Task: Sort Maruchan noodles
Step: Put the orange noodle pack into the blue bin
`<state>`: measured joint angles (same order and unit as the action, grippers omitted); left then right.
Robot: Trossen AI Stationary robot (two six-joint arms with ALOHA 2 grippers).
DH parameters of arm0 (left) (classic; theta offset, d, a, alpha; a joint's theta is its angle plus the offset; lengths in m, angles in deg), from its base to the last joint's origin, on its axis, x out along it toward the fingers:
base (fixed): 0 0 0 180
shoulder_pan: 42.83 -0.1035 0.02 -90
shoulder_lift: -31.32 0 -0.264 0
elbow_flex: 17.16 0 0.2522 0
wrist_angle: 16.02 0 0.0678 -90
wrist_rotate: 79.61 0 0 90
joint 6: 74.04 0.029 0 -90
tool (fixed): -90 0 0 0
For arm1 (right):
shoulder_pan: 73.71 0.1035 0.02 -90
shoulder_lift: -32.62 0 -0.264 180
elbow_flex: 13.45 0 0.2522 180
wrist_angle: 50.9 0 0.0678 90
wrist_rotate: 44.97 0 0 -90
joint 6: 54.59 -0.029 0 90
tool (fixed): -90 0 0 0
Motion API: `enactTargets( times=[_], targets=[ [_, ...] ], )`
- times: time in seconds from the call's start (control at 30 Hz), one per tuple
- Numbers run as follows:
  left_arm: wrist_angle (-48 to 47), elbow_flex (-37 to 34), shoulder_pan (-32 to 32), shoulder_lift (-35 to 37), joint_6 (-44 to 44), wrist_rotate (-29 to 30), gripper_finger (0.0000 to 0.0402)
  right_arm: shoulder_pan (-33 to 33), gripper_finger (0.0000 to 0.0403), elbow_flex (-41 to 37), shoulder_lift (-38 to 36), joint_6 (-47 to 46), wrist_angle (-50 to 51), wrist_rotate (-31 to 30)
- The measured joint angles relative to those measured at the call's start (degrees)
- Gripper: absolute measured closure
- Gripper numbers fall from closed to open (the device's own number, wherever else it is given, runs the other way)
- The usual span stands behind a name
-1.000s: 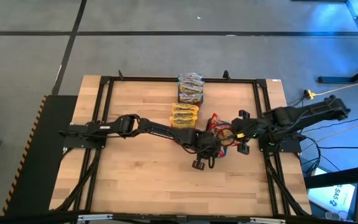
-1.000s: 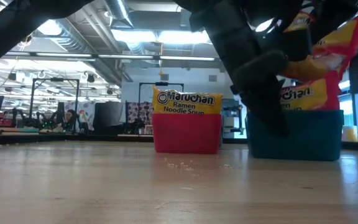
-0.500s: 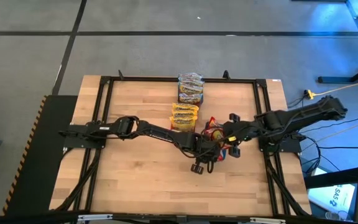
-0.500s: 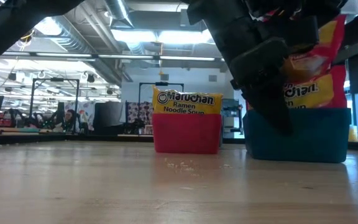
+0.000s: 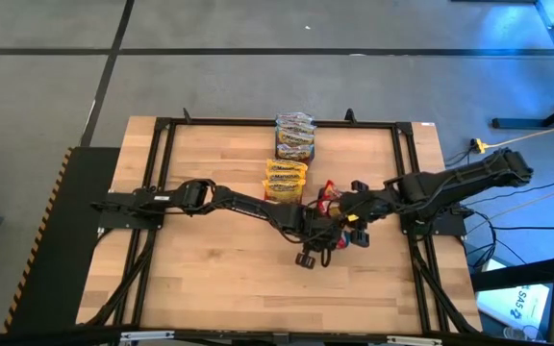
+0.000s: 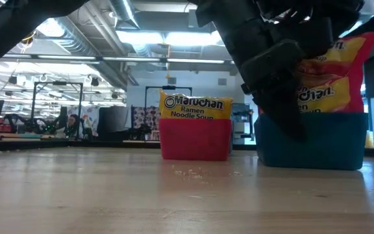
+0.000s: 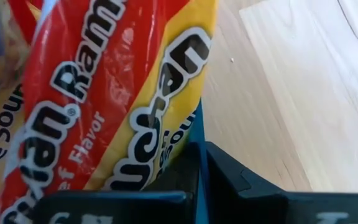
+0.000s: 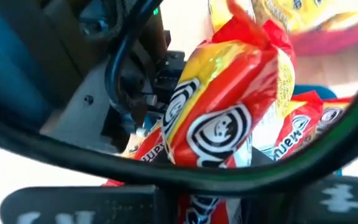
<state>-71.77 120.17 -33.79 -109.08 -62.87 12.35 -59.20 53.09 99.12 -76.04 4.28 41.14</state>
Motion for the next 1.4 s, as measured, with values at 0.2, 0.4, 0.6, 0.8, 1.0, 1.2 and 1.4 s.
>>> enactTargets(
  times=[0.2,0.4,0.6,0.8,1.0,1.2,1.4],
  targets=[
    [0.3,0.2,0.0,0.2,0.1,0.5,0.0385,-1.1,0.0334,1.5,0.1,-3.7,5.2,7.5],
    [0.3,0.2,0.0,0.2,0.0,0.6,0.0385,-2.2,0.0346,1.7,0.3,-3.4,6.1,9.0],
    [-1.0,0.2,-0.2,0.2,-0.8,0.8,0.0385,-6.1,0.0343,-0.8,2.7,1.0,2.2,9.5],
    [-2.0,0.1,-0.3,0.2,-0.8,0.7,0.0385,-7.8,0.0342,-1.0,3.7,2.6,1.5,12.1],
    [-3.0,0.2,0.2,0.4,0.4,2.8,0.0385,-8.3,0.0341,-1.1,3.2,2.4,3.9,14.1],
    [-4.9,0.3,1.0,1.6,1.8,5.1,0.0385,-8.2,0.0341,-1.1,3.1,5.4,5.5,10.7],
    [-6.0,0.2,2.0,2.4,1.6,8.4,0.0385,-8.2,0.0341,-1.1,3.1,7.1,5.1,8.8]
  ],
)
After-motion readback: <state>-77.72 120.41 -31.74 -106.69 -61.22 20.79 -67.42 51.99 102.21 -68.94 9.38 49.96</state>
